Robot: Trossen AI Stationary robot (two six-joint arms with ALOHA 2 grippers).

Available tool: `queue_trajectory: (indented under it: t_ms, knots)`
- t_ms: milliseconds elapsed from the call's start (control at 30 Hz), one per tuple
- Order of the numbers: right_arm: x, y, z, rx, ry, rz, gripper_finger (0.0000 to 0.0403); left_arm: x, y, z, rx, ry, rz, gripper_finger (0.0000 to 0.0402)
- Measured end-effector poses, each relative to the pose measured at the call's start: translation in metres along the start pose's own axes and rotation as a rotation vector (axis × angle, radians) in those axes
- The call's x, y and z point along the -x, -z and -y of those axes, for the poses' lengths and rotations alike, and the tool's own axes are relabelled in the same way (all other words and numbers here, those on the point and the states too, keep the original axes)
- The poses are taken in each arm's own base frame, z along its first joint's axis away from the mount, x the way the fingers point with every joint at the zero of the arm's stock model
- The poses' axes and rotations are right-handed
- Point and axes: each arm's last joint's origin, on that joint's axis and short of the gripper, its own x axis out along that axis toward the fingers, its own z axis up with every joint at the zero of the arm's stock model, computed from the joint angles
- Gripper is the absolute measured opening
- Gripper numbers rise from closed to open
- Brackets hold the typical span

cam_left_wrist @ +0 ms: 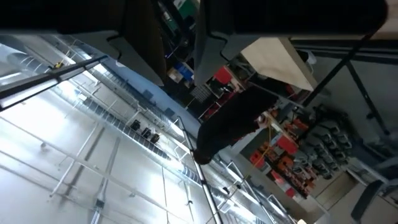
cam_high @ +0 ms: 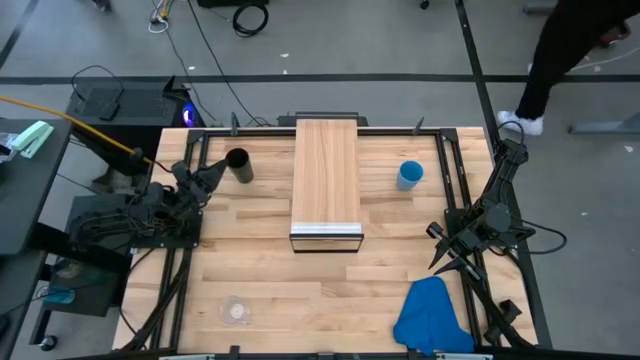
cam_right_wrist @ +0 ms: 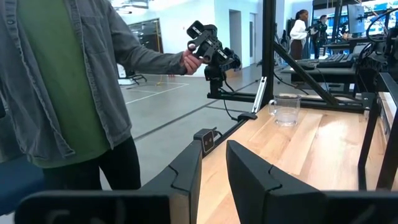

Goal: Stack small to large cups/mugs on shelf
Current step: Move the transparent mug to the middle left of the table

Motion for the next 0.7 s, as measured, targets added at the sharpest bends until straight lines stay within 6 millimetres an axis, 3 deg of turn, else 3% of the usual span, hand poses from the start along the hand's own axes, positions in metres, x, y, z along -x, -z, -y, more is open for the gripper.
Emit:
queue_trajectory:
  t_ms: [367,700]
  knots:
    - [0.0,0.0,0.0,0.001,0.0,-0.001,0.0082,0.0,-0.003,0.004,0.152,0.055,0.011,0.0092]
    - [0.0,0.0,0.0,0.001,0.0,-0.001,0.0082,0.016,-0.043,0.034,0.22,0.591,0.259,0.0078]
